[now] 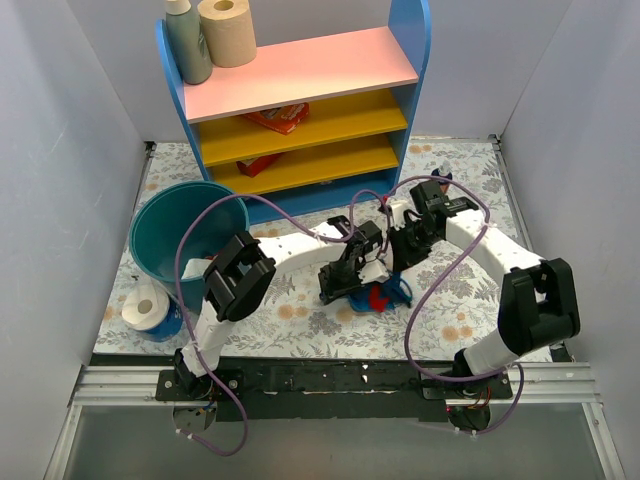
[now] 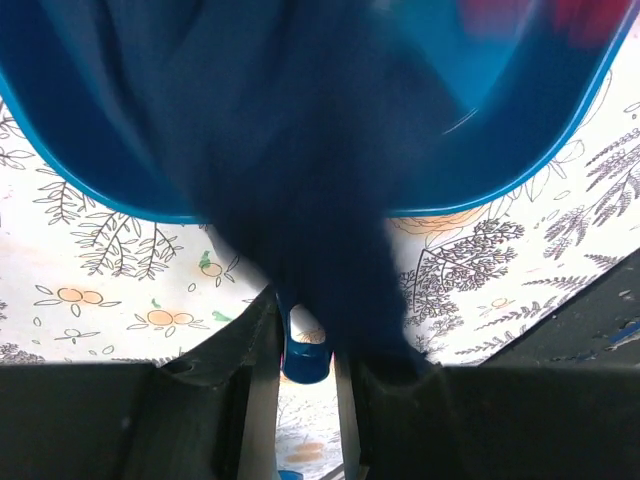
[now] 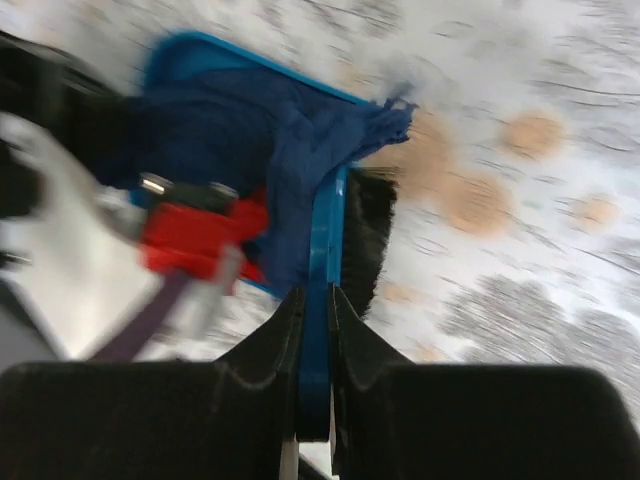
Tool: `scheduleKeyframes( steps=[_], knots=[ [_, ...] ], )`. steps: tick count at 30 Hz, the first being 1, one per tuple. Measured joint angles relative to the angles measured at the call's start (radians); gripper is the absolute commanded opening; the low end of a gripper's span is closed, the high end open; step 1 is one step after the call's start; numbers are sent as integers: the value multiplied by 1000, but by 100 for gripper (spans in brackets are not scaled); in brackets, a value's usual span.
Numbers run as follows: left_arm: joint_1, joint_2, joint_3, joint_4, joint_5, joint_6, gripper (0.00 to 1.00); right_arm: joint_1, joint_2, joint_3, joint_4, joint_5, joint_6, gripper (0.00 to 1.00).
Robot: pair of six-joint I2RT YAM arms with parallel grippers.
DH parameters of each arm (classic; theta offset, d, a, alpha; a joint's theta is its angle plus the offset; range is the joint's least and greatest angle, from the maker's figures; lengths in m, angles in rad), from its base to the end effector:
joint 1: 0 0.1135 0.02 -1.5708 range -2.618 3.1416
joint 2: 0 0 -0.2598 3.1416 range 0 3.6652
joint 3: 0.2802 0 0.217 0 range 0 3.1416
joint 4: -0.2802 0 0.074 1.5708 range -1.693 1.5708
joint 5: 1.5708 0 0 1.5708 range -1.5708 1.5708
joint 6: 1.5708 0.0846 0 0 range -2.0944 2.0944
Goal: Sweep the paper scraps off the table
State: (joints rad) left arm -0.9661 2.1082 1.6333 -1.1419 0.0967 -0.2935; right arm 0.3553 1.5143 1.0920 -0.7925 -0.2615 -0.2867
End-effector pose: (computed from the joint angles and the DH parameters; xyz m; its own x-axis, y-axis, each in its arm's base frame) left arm 0.1972 -0.2997 0.1367 -0.7798 0.6219 0.0719 0.6171 0.7829 -0.0790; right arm 0.2497 0.1160 0.1962 -0.7240 -0.5600 -0.4028 -0.6518 0.7464 0.1339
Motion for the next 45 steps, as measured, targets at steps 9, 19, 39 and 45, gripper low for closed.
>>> scheduleKeyframes(
  steps=[9,19,39,45],
  knots=[
    [6,11,26,-87,5,-14,0,-21,74,-27,62,-323,242,1],
    [2,-21,-57,-2,8,-13,0,-6,31,-27,41,-263,207,1],
    [57,-175,-212,225,0,-41,0,13,-134,21,-18,-48,-29,1],
    [105,-196,-244,277,40,-40,0,11,-155,75,-21,-23,-43,1]
  ],
)
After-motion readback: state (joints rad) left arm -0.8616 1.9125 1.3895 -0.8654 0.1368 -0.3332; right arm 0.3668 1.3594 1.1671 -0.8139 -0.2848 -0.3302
